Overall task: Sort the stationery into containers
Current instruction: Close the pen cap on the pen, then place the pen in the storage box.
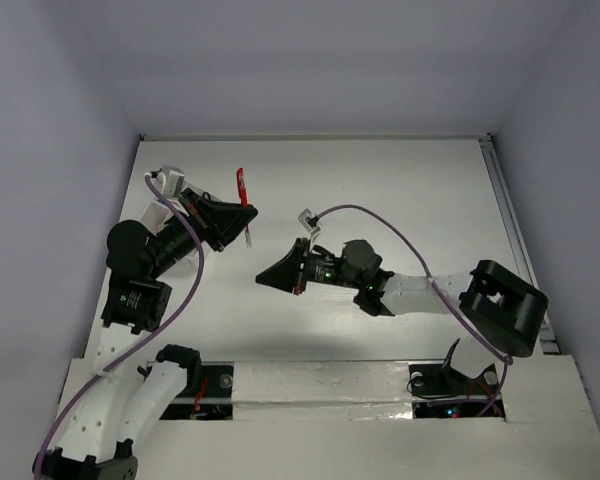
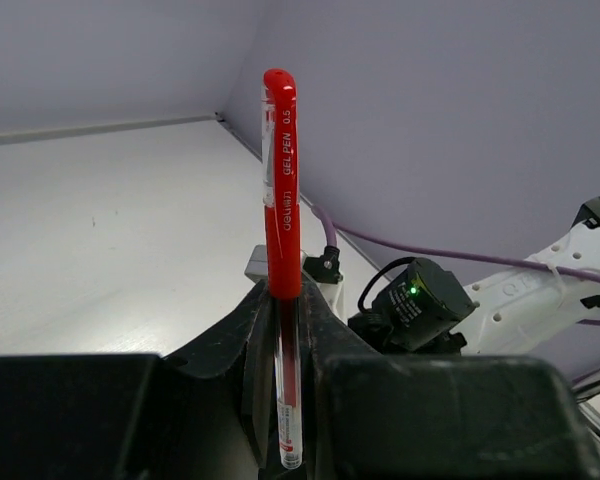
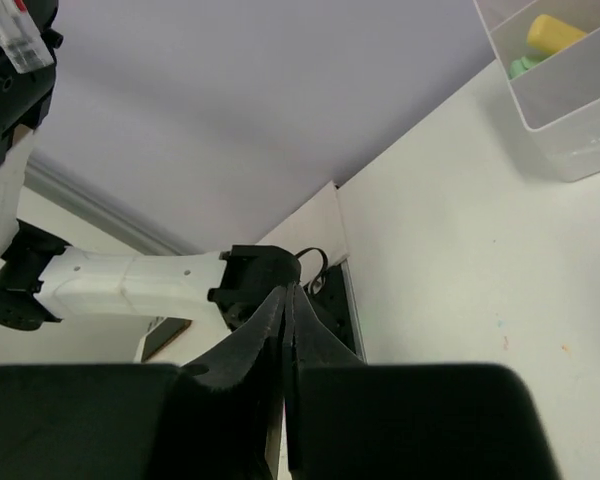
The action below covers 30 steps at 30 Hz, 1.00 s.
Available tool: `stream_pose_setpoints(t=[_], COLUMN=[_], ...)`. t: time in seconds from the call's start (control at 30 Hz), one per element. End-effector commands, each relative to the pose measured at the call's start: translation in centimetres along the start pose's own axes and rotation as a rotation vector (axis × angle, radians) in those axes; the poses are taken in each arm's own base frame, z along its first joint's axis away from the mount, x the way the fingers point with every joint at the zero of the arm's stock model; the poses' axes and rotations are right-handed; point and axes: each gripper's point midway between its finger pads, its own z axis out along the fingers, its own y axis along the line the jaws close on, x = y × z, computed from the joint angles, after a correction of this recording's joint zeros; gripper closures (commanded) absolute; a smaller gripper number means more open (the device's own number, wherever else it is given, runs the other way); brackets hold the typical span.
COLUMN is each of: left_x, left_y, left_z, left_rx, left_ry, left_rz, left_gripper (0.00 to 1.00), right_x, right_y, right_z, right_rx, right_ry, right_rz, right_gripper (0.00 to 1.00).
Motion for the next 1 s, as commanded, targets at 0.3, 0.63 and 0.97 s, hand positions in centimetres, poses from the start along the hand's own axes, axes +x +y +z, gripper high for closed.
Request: stream_pose_setpoints(t=[0.3, 0.63, 0.97], left_x=[5.9, 8.3, 7.6], left_y=[-0.8, -2.5, -0.2], left_z=[-2.0, -3.5, -3.1], left_rx=[0.148, 0.269, 0.107], left_ry=[0.122, 0.190, 0.144], left_rz=[0.008, -0.005, -0.004], left_gripper=[1.00, 1.00, 1.00], right_x=[-5.7, -11.1, -11.6], right_y=[2.4, 6.6, 5.9], right_z=[-4.7, -2.7, -0.3], right_rx=[-0.040, -0.122, -0.169], right_ry=[0.146, 0.110, 0.097], right_rz=[-0.233, -0.433, -0.388], right_gripper=[0.37, 0.13, 0.23])
